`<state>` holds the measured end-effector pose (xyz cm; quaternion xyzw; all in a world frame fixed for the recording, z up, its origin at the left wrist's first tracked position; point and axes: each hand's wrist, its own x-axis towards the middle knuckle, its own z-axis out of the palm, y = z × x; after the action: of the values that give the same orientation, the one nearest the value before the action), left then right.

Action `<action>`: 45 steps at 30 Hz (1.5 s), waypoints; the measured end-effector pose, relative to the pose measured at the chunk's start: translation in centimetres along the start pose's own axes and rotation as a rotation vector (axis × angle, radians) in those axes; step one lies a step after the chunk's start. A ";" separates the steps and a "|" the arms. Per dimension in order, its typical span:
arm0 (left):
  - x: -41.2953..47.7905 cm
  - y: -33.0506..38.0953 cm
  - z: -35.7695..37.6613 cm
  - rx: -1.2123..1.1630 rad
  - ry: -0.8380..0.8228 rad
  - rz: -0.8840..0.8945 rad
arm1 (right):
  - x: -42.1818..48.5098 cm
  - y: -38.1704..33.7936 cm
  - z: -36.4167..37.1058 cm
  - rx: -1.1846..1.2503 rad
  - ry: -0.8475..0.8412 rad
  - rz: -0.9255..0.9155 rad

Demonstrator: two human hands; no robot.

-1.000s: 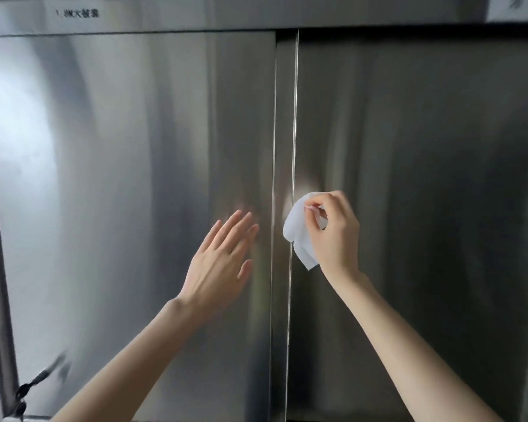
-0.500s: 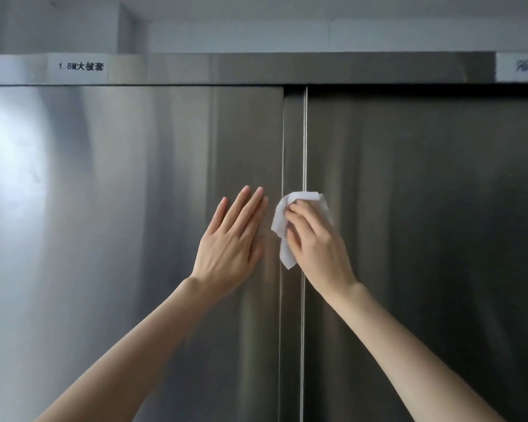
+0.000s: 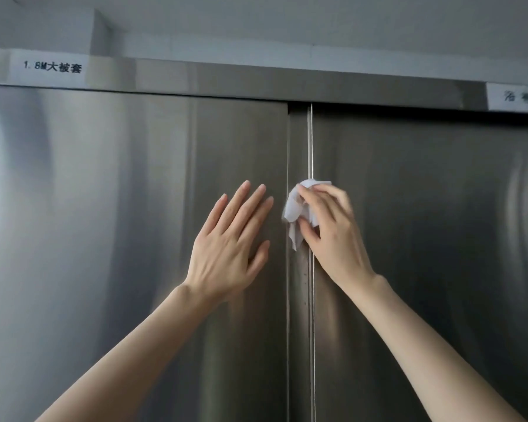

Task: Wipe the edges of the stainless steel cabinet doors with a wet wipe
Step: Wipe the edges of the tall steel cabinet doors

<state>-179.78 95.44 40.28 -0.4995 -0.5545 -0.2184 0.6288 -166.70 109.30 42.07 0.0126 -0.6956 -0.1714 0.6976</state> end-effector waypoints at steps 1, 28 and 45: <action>0.9 -0.3 -0.1 -0.002 0.010 -0.018 | -0.2 0.0 0.0 -0.025 -0.001 -0.013; 2.8 -1.2 0.6 0.097 0.001 -0.058 | 8.2 2.3 0.4 0.010 -0.035 0.016; 2.9 -1.1 0.5 0.095 -0.002 -0.048 | 12.2 1.7 0.6 -0.164 -0.195 -0.010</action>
<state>-180.08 96.21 43.27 -0.4558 -0.5766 -0.2063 0.6460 -167.26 107.89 54.34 -0.0576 -0.7437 -0.2317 0.6244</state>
